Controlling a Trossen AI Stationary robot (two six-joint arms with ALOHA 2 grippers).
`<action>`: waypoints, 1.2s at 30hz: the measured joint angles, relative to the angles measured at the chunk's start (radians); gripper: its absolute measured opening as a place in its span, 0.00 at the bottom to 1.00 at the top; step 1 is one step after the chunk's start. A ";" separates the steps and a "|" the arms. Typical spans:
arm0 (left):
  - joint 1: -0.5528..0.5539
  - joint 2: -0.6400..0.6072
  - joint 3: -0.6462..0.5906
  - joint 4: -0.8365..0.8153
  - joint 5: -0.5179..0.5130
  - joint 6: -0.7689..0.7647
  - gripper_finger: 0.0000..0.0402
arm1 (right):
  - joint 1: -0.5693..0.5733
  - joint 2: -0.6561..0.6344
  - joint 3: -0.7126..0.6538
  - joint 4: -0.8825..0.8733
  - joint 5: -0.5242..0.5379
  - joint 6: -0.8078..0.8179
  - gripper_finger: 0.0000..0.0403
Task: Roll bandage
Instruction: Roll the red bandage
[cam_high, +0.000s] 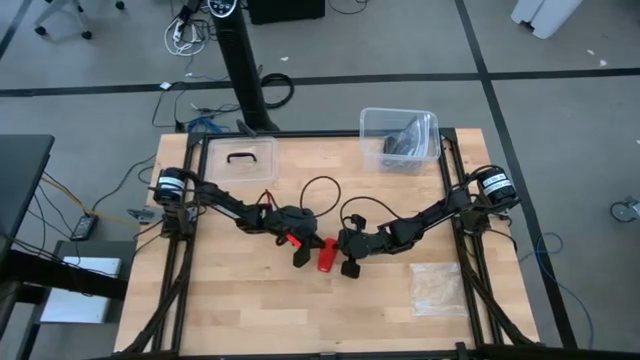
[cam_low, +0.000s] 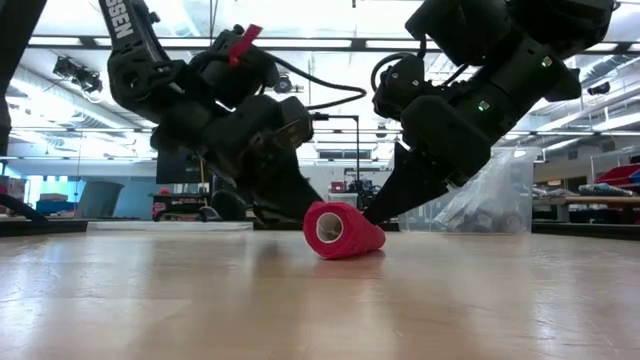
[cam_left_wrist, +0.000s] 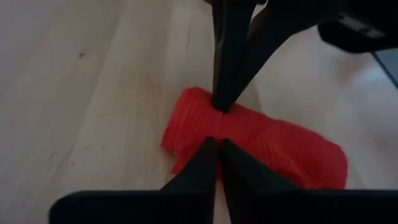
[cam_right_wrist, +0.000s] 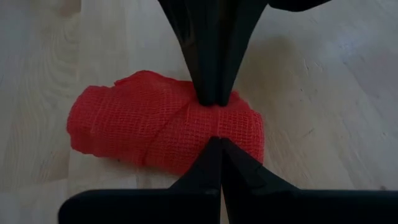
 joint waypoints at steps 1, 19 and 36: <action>0.000 0.000 -0.006 0.000 -0.009 0.003 0.05 | 0.000 0.000 0.000 0.001 -0.001 0.000 0.00; 0.005 -0.077 -0.037 0.047 0.040 -0.005 0.04 | 0.002 0.000 0.000 -0.011 -0.005 0.000 0.00; -0.027 -0.073 -0.036 -0.009 -0.065 0.025 0.01 | 0.002 0.000 -0.001 -0.001 -0.006 -0.008 0.00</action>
